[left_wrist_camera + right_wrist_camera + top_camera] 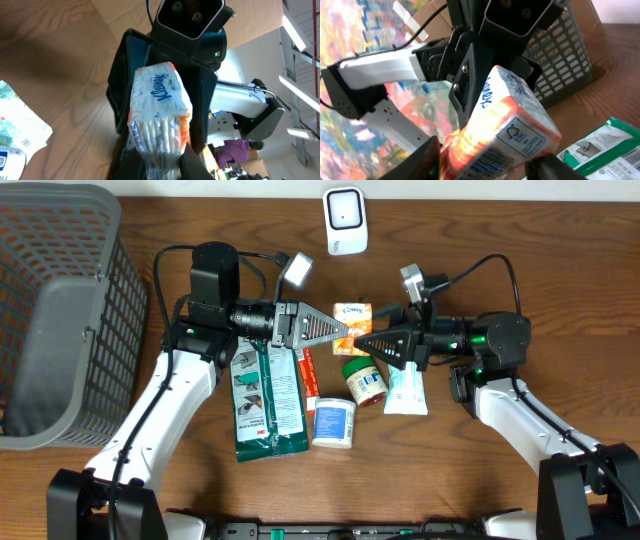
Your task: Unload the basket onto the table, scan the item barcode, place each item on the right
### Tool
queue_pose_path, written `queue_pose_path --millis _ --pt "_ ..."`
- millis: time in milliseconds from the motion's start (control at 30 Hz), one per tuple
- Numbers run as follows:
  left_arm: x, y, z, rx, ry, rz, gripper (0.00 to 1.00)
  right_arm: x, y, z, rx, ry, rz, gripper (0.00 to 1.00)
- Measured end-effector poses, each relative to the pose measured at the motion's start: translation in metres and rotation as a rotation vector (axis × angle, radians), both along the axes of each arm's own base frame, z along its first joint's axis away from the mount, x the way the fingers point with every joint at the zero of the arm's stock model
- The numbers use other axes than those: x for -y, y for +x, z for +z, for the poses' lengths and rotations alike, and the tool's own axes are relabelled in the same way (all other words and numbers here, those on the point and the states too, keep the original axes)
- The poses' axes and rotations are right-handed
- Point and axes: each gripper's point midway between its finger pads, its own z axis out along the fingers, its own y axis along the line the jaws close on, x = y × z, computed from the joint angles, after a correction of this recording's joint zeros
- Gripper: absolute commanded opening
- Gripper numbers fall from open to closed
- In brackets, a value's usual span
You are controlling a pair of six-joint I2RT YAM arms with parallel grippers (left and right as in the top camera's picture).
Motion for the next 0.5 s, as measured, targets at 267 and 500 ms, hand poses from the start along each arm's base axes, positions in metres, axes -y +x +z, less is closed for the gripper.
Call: queue_pose_path --millis 267,500 --pt "0.000 0.002 -0.001 0.022 0.003 0.012 0.51 0.000 0.007 0.003 -0.009 0.016 -0.039 0.14" --pt "0.001 0.016 -0.007 0.074 0.034 0.089 0.67 0.003 0.011 0.003 -0.007 0.021 -0.062 0.10"
